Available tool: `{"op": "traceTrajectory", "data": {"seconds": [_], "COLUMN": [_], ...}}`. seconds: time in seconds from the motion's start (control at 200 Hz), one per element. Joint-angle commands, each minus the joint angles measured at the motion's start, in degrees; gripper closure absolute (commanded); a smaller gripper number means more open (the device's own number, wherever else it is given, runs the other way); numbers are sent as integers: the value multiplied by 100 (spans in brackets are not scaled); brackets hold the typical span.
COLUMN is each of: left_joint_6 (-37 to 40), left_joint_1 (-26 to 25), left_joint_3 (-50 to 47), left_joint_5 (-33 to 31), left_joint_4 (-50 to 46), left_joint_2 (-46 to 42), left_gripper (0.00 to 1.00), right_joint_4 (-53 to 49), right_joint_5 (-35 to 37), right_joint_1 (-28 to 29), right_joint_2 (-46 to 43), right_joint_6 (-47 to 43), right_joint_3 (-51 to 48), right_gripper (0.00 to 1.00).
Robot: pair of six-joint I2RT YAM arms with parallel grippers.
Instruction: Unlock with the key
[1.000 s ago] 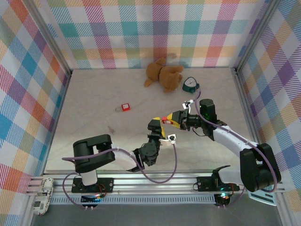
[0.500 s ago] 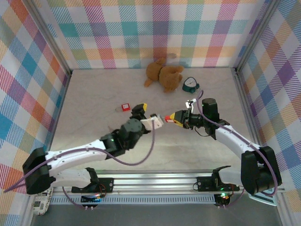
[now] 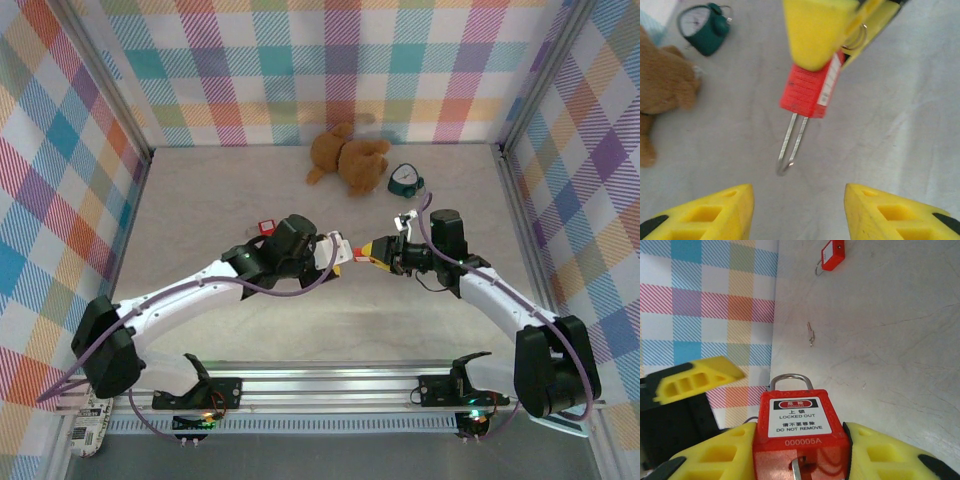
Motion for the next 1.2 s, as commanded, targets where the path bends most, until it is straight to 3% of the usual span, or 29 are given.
{"op": "traceTrajectory", "data": {"seconds": [0.0, 0.285, 0.565, 0.705, 0.77, 1.195], "left_joint_6": [-101, -84, -76, -77, -94, -39], "left_joint_1": [54, 88, 118, 159, 170, 352], "left_joint_3": [209, 191, 289, 274, 262, 209], "left_joint_5": [390, 453, 572, 521, 497, 506], "left_joint_4": [57, 380, 231, 231, 237, -170], "left_joint_2": [109, 340, 511, 495, 478, 263], "left_gripper": [51, 51, 71, 95, 100, 100], "right_joint_4": [-104, -207, -223, -258, -284, -448], "right_joint_5": [-251, -281, -243, -188, -150, 57], "right_joint_1": [84, 248, 291, 291, 291, 268], "right_joint_2": [-167, -215, -281, -309, -298, -307], "right_joint_6": [-229, -307, -295, -318, -345, -506], "right_joint_3": [95, 106, 149, 133, 136, 171], "right_gripper": [70, 70, 70, 71, 71, 73]}}
